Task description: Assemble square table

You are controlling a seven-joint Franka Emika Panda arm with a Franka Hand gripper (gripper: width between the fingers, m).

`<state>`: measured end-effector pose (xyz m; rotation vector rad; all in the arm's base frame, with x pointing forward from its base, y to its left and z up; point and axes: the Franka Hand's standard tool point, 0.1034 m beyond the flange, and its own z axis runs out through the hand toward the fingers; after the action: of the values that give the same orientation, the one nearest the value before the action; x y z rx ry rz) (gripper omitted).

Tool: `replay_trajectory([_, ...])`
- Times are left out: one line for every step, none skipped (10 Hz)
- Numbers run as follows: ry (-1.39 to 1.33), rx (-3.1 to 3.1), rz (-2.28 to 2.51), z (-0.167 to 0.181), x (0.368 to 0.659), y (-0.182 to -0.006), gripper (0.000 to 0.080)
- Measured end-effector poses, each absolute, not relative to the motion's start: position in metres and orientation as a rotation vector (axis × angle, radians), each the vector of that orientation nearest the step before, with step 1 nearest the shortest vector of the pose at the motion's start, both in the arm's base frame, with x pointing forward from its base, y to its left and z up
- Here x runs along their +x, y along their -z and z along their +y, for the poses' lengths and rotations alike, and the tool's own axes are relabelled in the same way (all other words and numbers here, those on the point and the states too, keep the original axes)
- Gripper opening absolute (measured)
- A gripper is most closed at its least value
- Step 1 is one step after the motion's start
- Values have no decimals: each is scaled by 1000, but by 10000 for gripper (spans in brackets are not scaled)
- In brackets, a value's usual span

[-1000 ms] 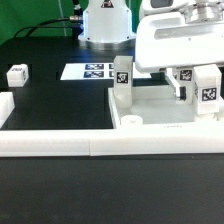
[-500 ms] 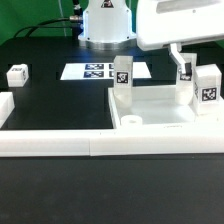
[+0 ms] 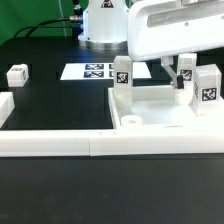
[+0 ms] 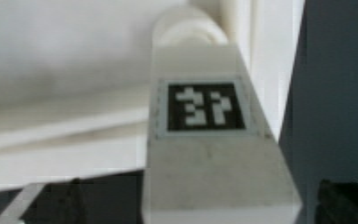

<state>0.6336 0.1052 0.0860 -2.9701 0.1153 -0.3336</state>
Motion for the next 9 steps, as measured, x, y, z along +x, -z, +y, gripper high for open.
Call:
replay_trajectory([177,-2978,124,107,631,-81,649])
replay_trajectory([65,-2981,132,109,628,-76,649])
replay_trajectory([-37,-2979,142,109,624,-72,649])
replay_trajectory([-196,-2959,173,110,617,-72,649])
replay_trajectory([-148,-2962,185,109,626,-73,649])
replay_trajectory([-151,-2962,213,109,625,-72,649])
replay_trajectory([-151,-2962,214,108,625,-72,528])
replay_trajectory([-152,-2960,229,108,625,-72,391])
replay_trajectory([-164,-2950,367,109,625,-71,391])
